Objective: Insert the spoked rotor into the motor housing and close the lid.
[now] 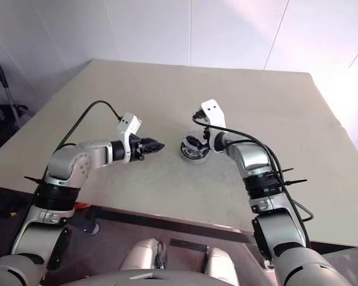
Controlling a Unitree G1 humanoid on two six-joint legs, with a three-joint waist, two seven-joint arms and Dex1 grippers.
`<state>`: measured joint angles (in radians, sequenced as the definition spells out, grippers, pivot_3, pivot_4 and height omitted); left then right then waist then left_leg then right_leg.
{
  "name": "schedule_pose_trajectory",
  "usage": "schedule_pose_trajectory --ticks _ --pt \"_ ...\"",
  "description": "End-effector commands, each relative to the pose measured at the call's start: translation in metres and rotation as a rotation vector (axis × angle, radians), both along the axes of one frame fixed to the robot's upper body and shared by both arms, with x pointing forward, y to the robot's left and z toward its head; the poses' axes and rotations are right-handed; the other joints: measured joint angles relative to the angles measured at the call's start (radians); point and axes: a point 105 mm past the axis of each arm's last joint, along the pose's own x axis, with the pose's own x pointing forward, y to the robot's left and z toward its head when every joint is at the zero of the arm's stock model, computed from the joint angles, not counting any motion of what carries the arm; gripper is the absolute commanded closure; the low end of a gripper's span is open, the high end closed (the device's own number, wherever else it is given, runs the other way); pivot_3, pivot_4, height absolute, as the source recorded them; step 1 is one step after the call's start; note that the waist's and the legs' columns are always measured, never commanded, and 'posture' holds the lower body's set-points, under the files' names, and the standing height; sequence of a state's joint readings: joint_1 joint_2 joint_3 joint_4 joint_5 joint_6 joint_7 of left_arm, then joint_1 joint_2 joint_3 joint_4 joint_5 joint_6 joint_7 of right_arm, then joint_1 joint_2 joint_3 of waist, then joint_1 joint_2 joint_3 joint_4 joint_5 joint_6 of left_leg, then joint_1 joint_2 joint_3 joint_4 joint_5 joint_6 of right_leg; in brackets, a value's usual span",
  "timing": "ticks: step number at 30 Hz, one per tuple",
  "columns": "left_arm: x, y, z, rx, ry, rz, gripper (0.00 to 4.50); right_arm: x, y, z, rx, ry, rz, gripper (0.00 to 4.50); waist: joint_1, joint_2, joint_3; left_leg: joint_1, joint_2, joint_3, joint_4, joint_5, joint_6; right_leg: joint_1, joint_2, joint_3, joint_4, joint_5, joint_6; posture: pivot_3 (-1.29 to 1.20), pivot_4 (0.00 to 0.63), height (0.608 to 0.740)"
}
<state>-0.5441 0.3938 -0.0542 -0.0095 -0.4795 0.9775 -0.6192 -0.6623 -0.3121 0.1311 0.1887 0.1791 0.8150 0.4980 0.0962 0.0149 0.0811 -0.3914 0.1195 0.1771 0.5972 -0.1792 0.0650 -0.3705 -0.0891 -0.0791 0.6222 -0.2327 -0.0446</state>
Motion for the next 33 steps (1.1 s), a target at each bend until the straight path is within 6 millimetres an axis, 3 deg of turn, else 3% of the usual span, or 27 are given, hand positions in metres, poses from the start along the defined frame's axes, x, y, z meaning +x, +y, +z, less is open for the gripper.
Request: schedule_pose_trajectory --ticks 1,10,19,22,24,33 --pt "0.000 -0.001 0.011 0.002 -0.050 -0.011 2.37 0.003 0.007 0.020 -0.009 -0.074 0.028 0.02 0.000 0.000 0.000 0.000 0.000 0.000 0.000 0.000 0.000 0.000 0.000 0.000 0.000 0.000 0.000 0.00 0.000 0.740" --pt "0.000 0.001 0.010 0.008 -0.049 -0.009 2.37 -0.001 0.005 0.001 -0.026 -0.011 -0.002 0.02 0.000 0.000 0.000 0.000 0.000 0.000 0.000 0.000 0.000 0.000 0.000 0.000 0.000 0.000 0.000 0.00 0.000 0.740" --pt "0.000 0.002 0.011 0.014 -0.050 -0.008 2.37 -0.001 0.000 -0.004 -0.031 0.017 -0.029 0.02 0.000 0.000 0.000 0.001 0.000 0.000 0.000 0.000 0.000 0.001 0.000 0.000 0.000 0.000 0.000 0.00 0.000 0.740" --pt "0.002 0.004 0.013 0.012 -0.052 0.000 2.37 0.000 -0.004 -0.004 -0.028 0.019 -0.046 0.60 0.000 0.000 0.000 0.001 0.000 0.000 0.000 0.000 0.000 0.001 0.000 0.000 0.000 0.000 0.000 0.00 0.000 0.740" --pt "0.004 0.008 0.014 0.009 -0.054 0.012 2.37 -0.001 -0.005 0.002 0.003 0.024 -0.042 1.26 0.000 0.000 0.000 0.001 0.000 0.000 0.000 0.000 0.000 0.001 0.000 0.000 0.000 0.000 0.000 0.00 0.000 0.740" --pt "0.007 0.013 0.014 0.014 -0.055 0.027 2.37 -0.010 -0.006 0.026 0.096 0.018 0.017 1.33 0.002 0.000 0.000 0.000 0.000 0.000 0.000 0.000 0.000 0.000 0.000 0.000 0.000 0.000 0.000 0.00 0.000 0.740"
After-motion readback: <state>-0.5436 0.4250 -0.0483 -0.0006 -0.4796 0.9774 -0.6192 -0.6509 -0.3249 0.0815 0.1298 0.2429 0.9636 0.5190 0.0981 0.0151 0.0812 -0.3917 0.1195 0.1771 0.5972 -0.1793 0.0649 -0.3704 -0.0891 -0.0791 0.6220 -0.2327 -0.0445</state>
